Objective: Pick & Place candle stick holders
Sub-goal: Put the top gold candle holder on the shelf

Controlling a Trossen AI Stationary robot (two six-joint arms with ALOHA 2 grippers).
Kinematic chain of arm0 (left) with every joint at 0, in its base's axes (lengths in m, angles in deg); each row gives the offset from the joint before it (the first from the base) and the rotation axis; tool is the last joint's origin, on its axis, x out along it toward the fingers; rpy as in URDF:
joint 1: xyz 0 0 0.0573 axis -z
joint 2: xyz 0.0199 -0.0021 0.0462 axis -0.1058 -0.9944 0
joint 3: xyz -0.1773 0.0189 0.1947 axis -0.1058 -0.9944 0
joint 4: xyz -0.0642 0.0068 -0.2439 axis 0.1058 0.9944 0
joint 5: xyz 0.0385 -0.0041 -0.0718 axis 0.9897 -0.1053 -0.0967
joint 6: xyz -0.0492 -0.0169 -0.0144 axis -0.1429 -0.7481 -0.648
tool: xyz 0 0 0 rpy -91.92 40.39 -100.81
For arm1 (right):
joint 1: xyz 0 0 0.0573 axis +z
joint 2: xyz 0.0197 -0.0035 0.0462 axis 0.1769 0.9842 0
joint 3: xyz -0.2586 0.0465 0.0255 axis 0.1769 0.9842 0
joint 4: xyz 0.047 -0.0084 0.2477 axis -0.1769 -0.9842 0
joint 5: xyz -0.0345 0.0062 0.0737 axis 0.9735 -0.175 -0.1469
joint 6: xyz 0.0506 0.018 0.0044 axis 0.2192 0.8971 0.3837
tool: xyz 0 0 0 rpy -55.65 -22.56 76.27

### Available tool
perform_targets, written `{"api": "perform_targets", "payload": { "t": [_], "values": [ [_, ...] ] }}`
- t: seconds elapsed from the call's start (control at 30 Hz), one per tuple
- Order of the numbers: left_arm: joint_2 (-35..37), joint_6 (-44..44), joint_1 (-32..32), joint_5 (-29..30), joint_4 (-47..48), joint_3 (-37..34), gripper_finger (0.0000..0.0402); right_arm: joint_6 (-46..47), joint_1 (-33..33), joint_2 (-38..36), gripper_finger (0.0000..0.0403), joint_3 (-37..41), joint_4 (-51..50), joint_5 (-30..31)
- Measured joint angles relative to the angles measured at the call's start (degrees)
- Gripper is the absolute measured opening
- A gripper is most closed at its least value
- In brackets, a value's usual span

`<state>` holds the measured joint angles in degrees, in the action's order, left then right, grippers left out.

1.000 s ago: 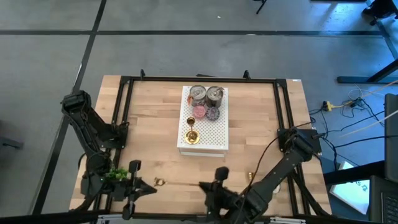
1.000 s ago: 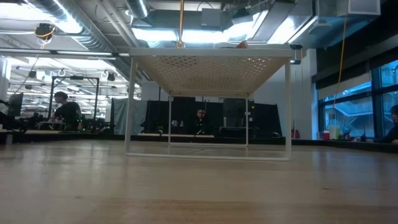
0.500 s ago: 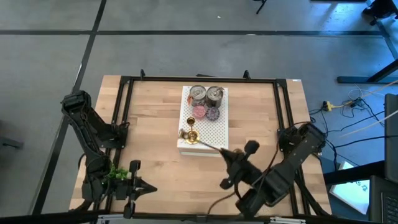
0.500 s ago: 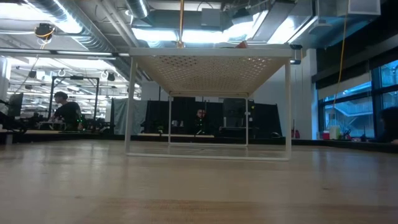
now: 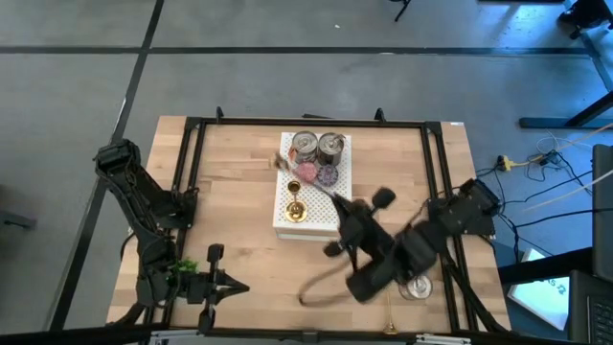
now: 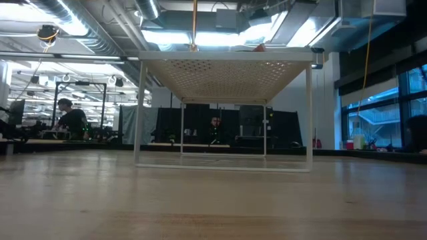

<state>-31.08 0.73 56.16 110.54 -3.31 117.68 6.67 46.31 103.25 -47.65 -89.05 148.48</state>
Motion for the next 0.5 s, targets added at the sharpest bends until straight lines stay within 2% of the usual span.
{"api": "perform_targets", "payload": {
  "t": [0.07, 0.13, 0.3, 0.43, 0.5],
  "values": [
    [0.0, -0.5, -0.4, -0.9, 0.7, 0.0, 0.0005, -7.6, -2.3, -0.3, 0.0015, -0.2, 5.9, -2.5],
    [0.0, -1.2, -0.8, -1.1, 1.4, 0.0, 0.0003, -17.0, -4.4, -0.4, 0.0015, -0.2, 13.9, -7.5],
    [0.0, -3.0, -0.9, -1.3, 3.3, 0.0, 0.0003, -39.5, -6.7, -0.4, 0.0015, -0.2, 33.9, -29.7],
    [0.0, -4.0, -0.5, -1.3, 3.9, 0.0, 0.0005, -45.7, -6.2, -1.6, 0.0015, -0.2, 42.3, -36.3],
    [0.0, -4.1, -0.2, -1.3, 3.9, 0.0, 0.0003, -46.1, -5.9, -3.4, 0.0015, -0.2, 44.3, -41.6]
  ]
}}
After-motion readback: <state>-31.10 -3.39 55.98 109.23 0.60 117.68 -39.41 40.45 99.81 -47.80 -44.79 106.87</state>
